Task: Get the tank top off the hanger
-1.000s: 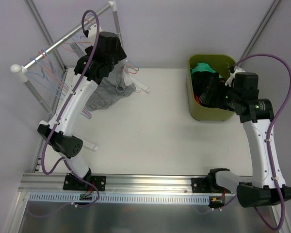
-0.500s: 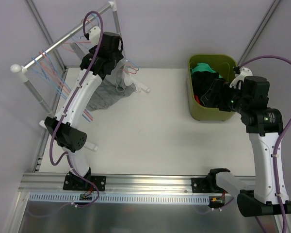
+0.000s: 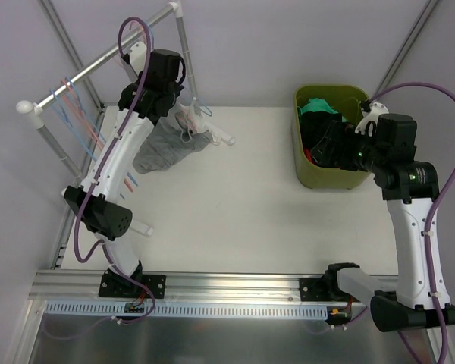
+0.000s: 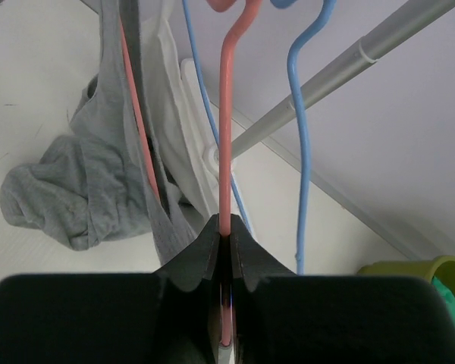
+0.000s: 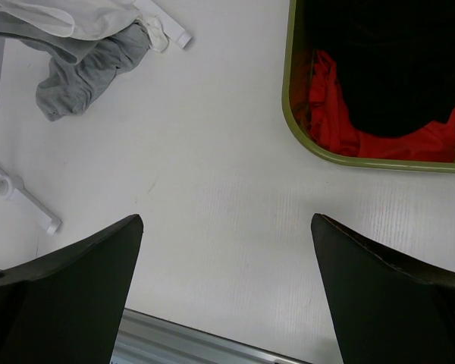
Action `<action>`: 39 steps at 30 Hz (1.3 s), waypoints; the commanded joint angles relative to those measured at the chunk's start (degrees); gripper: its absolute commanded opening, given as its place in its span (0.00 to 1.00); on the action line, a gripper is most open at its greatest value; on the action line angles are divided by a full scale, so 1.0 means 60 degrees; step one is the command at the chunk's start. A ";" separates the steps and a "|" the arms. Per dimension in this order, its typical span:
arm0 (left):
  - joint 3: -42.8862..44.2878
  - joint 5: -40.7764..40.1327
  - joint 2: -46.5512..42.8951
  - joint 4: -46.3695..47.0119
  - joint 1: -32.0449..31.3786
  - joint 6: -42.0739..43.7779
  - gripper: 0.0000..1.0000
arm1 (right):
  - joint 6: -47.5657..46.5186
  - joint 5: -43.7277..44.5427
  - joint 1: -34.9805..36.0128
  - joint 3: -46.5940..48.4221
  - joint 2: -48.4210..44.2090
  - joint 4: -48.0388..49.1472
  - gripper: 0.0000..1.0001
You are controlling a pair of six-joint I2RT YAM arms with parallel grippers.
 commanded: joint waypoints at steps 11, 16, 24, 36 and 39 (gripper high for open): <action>-0.0219 -0.1385 -0.2077 0.0217 -0.0556 -0.0041 0.00 | -0.0090 -0.0518 0.0033 0.0639 0.0170 0.0084 1.00; -0.1578 -0.1048 -0.3232 0.0217 -0.1171 -0.0348 0.00 | 0.0027 -0.0796 0.0033 0.0654 0.0199 0.0084 1.00; -0.3251 -0.1092 -0.4860 0.0202 -0.3278 -0.0465 0.00 | 0.0071 -0.1221 0.0033 0.0654 0.0345 0.0127 1.00; -0.6135 0.2492 -0.7088 0.0246 -0.6137 0.0178 0.00 | 0.0612 -0.6186 0.0456 -0.0415 0.0346 0.2689 0.99; -0.6678 0.3931 -0.7235 0.0290 -0.6692 0.0018 0.00 | 0.0627 -0.6072 0.1290 -0.0679 0.0463 0.2969 1.00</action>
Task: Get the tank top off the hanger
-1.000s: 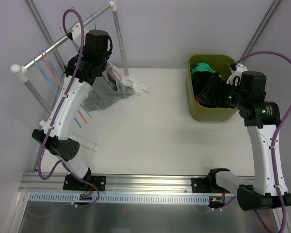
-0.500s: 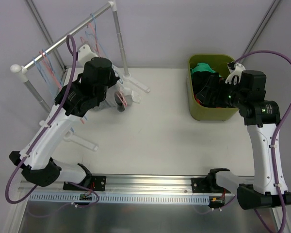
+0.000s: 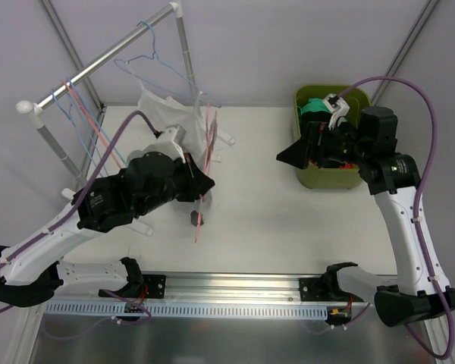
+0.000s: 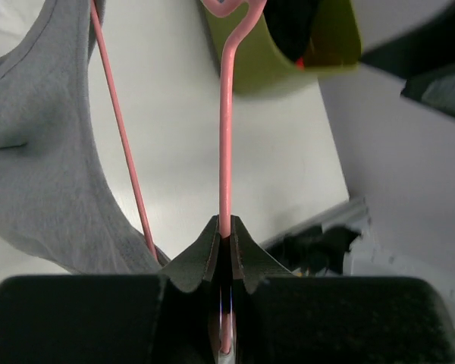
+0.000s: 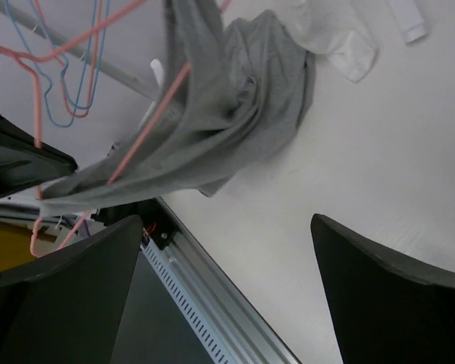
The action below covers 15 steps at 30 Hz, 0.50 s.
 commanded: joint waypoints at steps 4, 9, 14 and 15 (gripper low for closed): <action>-0.0824 0.2695 -0.0096 0.0739 -0.1420 0.0394 0.00 | 0.0665 0.0953 0.1864 -0.0867 0.0205 0.1594 0.97; -0.1074 0.2962 -0.0316 0.1882 -0.1421 -0.0221 0.00 | 0.1339 0.1824 0.2569 -0.1674 0.0585 0.2517 0.86; -0.0547 0.3533 0.0327 0.2088 -0.1421 -0.0339 0.00 | 0.1179 0.2205 0.3273 -0.1543 0.1098 0.2679 0.60; -0.0503 0.3621 0.0401 0.2117 -0.1421 -0.0339 0.00 | 0.1164 0.2293 0.3302 -0.1542 0.1128 0.2737 0.56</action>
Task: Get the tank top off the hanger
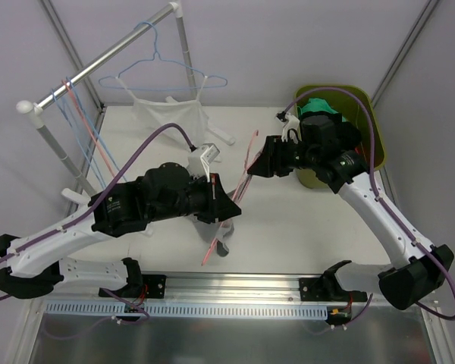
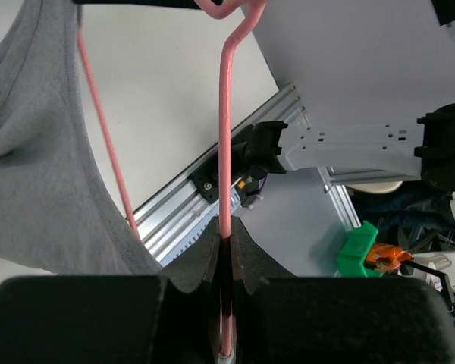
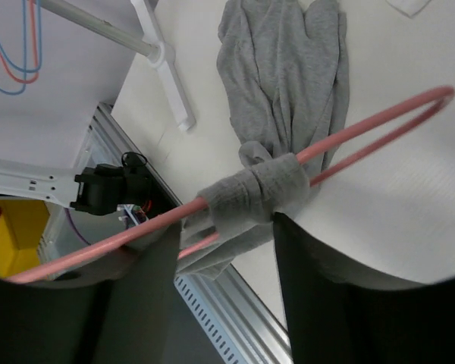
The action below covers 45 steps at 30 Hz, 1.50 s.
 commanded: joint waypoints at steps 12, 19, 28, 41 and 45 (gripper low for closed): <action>0.0250 -0.0020 0.0121 0.0919 0.0128 -0.0091 0.00 | -0.0712 0.1739 0.0126 -0.0270 -0.0591 0.0446 0.22; 0.0118 0.0038 -0.0084 0.0919 0.0259 -0.0120 0.00 | -0.0830 0.1388 -0.0108 -0.0138 -0.0372 0.0372 0.49; -0.0057 -0.0021 -0.0084 0.0919 0.0450 -0.0047 0.00 | -0.1078 0.0510 -0.0138 0.0331 -0.0268 0.0460 0.48; 0.0103 0.0403 0.0047 0.0933 0.0919 0.0070 0.00 | -0.1138 0.0186 -0.0226 0.0111 -0.0166 0.0781 0.42; 0.0206 0.0521 0.0150 0.0934 0.0933 0.0041 0.00 | -0.0962 0.0143 -0.0138 0.0491 0.0156 0.0958 0.41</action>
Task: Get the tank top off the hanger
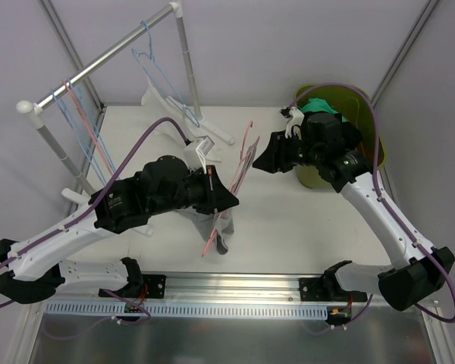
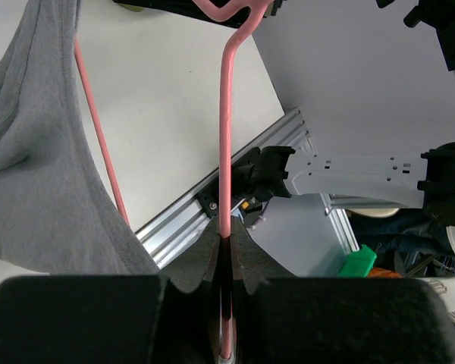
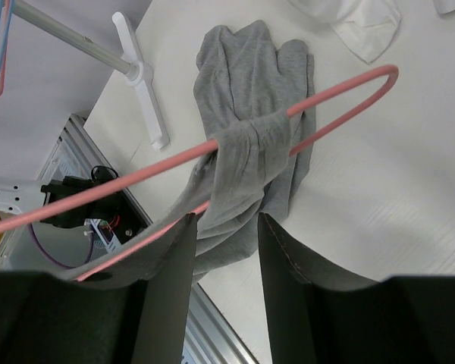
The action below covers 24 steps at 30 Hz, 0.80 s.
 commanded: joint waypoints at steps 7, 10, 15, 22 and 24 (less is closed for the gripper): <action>0.0480 0.0354 0.0169 0.0544 0.0092 0.0121 0.00 | -0.0164 0.0385 0.0194 0.1034 0.0822 0.0517 0.38; 0.0480 0.0237 0.0096 0.0529 0.0092 0.0151 0.00 | -0.0238 0.0430 0.0194 0.1048 0.0939 0.0503 0.35; 0.0495 0.0208 0.0081 0.0544 0.0106 0.0180 0.00 | -0.0297 0.0488 0.0194 0.1005 0.1115 0.0517 0.23; 0.0524 0.0266 0.0067 0.0529 0.0194 0.0224 0.00 | -0.0546 0.0167 -0.0128 0.1107 0.1174 0.0517 0.43; 0.0481 0.0281 0.0052 0.0529 0.0238 0.0224 0.00 | -0.0531 -0.0038 -0.0157 0.1136 0.1131 0.0532 0.53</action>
